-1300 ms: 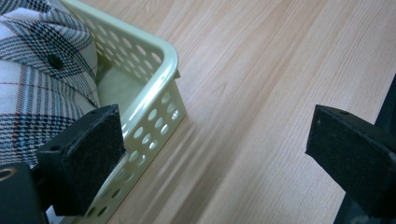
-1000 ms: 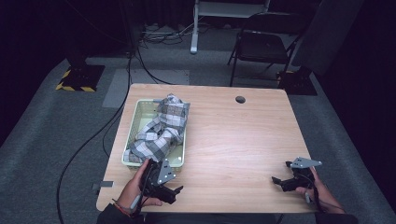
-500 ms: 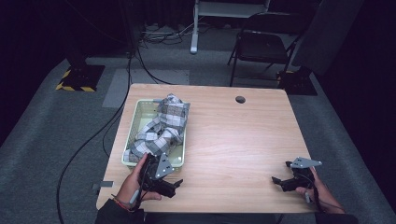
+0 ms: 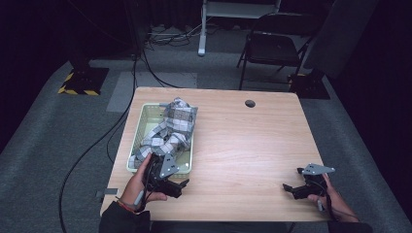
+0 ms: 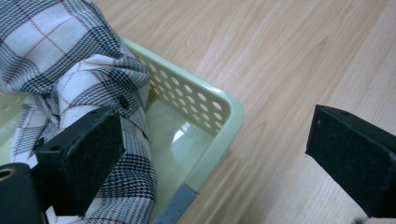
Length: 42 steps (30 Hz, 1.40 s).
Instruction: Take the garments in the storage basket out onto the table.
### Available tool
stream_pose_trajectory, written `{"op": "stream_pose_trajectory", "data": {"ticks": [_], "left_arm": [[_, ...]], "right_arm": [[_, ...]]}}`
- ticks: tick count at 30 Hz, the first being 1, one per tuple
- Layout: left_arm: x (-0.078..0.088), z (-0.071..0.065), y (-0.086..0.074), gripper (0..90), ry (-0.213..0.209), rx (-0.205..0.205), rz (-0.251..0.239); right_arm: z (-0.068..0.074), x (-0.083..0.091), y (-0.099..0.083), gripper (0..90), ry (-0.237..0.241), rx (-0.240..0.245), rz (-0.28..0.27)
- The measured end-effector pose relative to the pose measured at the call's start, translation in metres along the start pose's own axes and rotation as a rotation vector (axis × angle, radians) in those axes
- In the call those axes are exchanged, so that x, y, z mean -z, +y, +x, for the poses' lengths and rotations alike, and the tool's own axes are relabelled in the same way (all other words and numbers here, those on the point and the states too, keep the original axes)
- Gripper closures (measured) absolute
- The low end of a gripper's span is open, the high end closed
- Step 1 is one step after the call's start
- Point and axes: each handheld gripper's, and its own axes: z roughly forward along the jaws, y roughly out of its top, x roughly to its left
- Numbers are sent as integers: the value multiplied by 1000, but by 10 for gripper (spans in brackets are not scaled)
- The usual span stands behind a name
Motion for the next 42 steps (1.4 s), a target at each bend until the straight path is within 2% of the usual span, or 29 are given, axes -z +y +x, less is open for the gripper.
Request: {"op": "stream_pose_trajectory", "data": {"ticks": [5,11,22,24,31,42], "left_arm": [[-1,6,3,38,0,7,-12],[-3,13,8,39,22,11,-14],[-10,28,11,38,43,32,6],[-11,32,12,38,37,34,12],[-21,43,14,36,79,39,60],[-33,55,16,37,106,49,101]], "right_arm": [[0,0,0,4,0,0,0],[0,0,0,5,0,0,0],[0,0,0,5,0,0,0],[0,0,0,5,0,0,0],[0,0,0,5,-1,-1,0],[0,0,0,5,-1,-1,0]]}}
